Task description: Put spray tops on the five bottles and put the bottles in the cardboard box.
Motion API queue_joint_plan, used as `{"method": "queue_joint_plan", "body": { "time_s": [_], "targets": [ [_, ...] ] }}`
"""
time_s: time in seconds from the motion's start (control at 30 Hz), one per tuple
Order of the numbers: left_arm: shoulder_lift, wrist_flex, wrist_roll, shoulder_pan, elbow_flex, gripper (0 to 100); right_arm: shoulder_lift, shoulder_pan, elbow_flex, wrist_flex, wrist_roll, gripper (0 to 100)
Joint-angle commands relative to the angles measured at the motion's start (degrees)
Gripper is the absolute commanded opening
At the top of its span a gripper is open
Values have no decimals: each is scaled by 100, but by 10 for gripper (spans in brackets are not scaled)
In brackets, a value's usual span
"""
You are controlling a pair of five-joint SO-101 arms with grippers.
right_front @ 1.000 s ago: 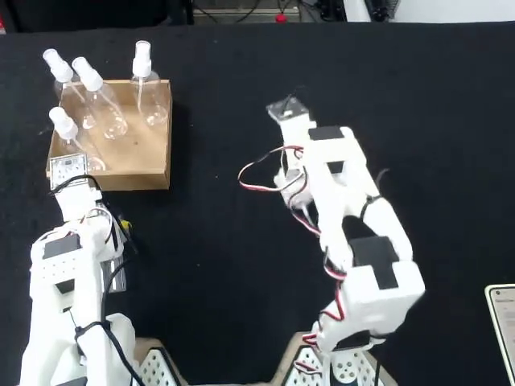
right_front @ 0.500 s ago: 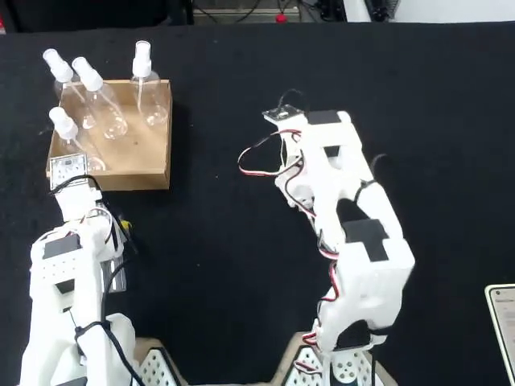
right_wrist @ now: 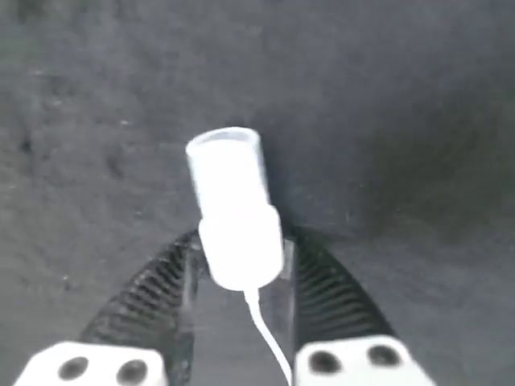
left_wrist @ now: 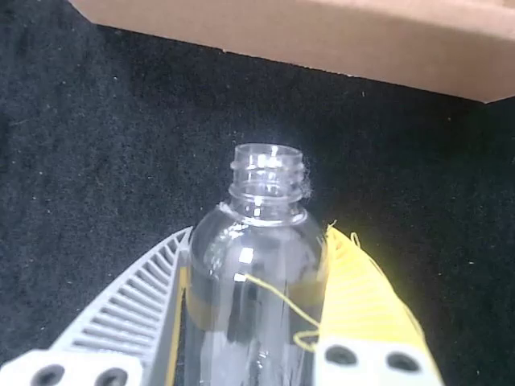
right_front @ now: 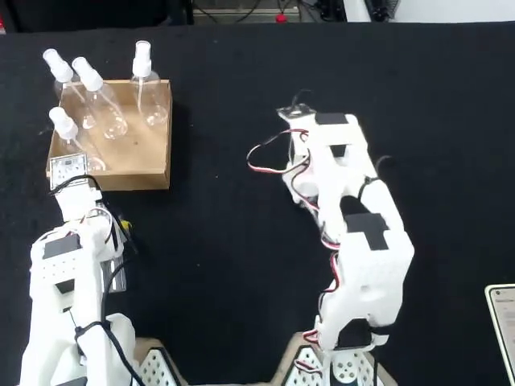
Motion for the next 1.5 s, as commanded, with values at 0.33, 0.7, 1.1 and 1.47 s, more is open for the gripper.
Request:
{"method": "queue_joint_plan", "body": {
  "time_s": [0.33,0.7,1.1,1.47],
  "targets": [
    [-123,-114,35,-57,-13,75,-347,-26,-224,360,-79,204],
    [-123,-114,35,-57,-13,74,-286,-105,-453,290,-26,219],
    [-123,-114,35,-57,-4,74,127,-220,31,-158,246,211],
    [-123,-62,70,-57,-31,73,-1279,466,-505,624,369,10]
  ]
}}
